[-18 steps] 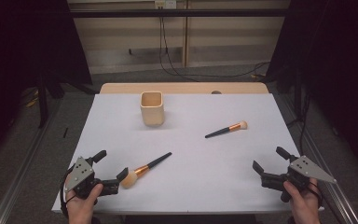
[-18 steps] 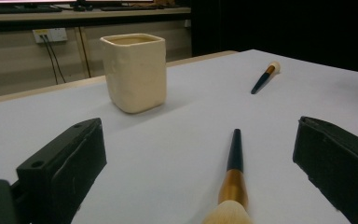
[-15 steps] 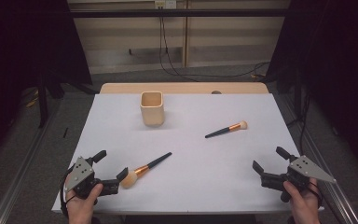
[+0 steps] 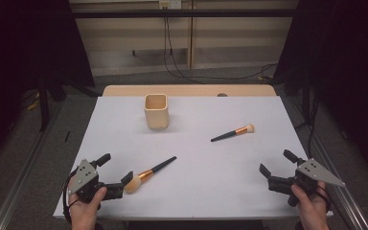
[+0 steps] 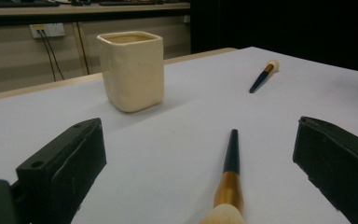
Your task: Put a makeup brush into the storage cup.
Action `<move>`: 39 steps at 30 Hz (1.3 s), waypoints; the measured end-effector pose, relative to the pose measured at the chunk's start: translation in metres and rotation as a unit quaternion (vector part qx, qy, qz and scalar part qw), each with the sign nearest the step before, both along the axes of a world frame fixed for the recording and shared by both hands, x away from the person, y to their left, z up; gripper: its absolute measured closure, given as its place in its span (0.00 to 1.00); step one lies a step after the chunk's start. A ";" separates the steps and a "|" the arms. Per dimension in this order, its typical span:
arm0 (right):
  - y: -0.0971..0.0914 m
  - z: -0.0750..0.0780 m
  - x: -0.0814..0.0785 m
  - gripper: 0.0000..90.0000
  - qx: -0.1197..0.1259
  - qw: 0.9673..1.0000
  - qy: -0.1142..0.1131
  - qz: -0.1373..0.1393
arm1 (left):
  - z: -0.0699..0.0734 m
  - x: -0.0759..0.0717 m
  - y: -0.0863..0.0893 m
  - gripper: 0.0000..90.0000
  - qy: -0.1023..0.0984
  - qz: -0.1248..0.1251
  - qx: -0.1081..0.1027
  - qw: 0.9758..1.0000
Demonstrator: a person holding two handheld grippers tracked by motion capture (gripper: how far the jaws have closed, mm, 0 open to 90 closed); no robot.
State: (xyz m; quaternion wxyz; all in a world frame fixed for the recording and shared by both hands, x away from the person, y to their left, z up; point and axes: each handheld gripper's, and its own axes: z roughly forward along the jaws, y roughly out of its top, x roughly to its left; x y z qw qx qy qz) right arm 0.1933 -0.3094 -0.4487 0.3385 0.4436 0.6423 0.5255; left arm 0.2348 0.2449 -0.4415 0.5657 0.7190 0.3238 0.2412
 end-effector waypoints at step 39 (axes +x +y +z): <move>0.005 -0.002 0.007 0.01 -0.006 1.000 0.000 0.012 | 0.038 0.062 -0.050 0.01 0.020 -0.068 -0.021 0.997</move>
